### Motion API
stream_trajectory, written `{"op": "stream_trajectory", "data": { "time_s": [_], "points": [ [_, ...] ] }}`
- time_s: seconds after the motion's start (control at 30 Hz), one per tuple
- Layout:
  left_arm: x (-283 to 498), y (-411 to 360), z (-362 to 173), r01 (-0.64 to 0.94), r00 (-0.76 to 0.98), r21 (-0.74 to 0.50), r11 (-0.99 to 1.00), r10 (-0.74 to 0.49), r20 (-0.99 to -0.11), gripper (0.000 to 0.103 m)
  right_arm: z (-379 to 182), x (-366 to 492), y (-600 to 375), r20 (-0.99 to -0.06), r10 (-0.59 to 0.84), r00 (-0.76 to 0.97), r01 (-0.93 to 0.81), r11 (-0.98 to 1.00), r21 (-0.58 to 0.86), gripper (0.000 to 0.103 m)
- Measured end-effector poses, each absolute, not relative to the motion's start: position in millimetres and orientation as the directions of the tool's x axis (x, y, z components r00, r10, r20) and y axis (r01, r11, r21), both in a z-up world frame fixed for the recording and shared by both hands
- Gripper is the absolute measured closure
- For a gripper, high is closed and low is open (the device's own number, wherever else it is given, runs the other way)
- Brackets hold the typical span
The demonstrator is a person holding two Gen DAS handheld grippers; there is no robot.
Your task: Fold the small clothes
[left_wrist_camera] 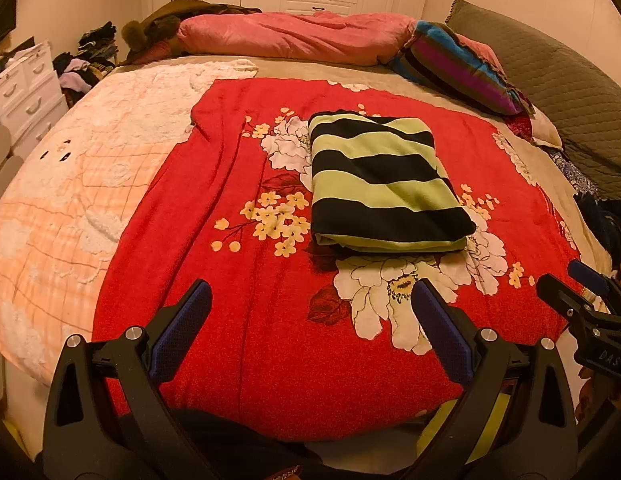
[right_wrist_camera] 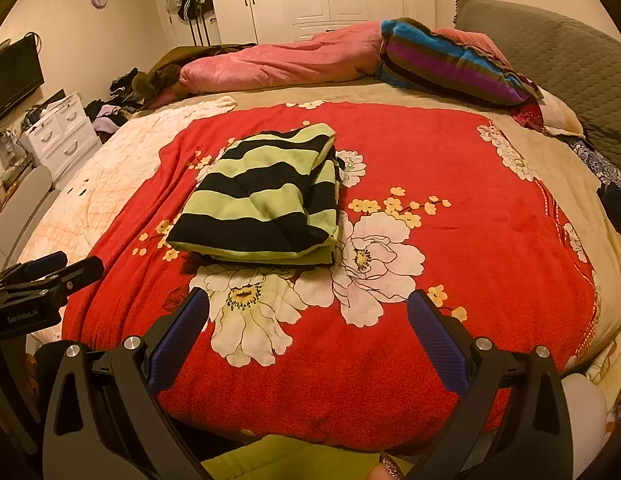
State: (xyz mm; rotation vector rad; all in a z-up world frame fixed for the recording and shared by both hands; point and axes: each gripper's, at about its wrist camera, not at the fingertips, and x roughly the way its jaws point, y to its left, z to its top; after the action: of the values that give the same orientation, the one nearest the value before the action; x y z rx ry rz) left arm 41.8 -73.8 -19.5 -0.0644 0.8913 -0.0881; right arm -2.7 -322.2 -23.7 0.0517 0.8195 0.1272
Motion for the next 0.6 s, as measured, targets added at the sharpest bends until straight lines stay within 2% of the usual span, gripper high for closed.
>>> {"op": "stream_trajectory", "data": {
  "time_s": [0.27, 0.6],
  "points": [
    [42, -75, -19, 0.055, 0.615, -0.104, 0.993, -0.116, -0.780, 0.009, -20, -4, -323, -0.720, 0.126, 0.682, -0.085, 0.992, 0.093, 0.004],
    [45, -70, -30, -0.003, 0.586, -0.051, 0.999, -0.040, -0.809, 0.009, -20, -3, -328, -0.728, 0.111, 0.677, -0.057, 0.993, 0.098, 0.004]
  ]
}}
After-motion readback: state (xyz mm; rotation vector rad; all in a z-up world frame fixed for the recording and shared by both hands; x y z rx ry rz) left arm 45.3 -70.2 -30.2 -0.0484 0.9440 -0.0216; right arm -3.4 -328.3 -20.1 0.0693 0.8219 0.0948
